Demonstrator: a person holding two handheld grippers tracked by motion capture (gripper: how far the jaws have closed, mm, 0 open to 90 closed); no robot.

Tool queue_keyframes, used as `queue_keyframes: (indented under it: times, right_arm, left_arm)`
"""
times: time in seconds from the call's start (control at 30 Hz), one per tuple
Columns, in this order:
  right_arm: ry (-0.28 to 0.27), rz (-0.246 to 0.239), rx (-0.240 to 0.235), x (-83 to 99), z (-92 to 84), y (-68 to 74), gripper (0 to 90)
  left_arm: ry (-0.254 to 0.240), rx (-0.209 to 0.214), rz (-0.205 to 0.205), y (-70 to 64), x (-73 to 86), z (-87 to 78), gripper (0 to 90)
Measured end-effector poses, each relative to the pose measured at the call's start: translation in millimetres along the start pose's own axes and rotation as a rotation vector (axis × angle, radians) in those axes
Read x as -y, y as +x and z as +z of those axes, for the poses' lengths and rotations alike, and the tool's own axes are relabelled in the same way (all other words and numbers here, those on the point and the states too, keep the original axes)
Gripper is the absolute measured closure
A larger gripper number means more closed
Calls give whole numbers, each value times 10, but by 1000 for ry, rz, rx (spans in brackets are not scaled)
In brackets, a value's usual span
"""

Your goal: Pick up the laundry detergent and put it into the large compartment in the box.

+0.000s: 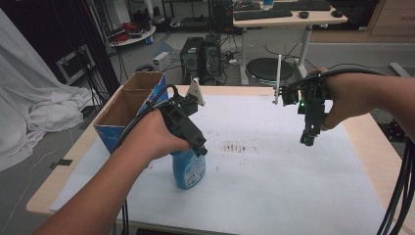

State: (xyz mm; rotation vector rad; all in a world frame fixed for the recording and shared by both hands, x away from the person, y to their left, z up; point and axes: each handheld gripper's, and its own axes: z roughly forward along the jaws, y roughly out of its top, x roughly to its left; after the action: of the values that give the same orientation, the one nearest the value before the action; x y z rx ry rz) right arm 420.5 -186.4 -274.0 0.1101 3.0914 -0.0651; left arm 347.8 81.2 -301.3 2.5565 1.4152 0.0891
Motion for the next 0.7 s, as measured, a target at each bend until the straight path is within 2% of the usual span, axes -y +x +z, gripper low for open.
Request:
queue_keyframes:
  times: [0.27, 0.33, 0.47, 0.7]
  right_arm:
    - [-3, -5, 0, -8, 3, -4, 19]
    - [0, 1, -1, -4, 0, 0, 19]
    - [-3, 3, 1, 1, -1, -3, 19]
    - [-2, -2, -2, -15, 23, 2, 19]
  left_arm:
    - [32, -23, 20, -24, -38, -7, 30]
    - [42, -11, 32, -27, -42, -5, 81]
    - [72, -13, 47, -35, -52, 6, 107]
    - [83, -16, 41, -46, -79, 2, 153]
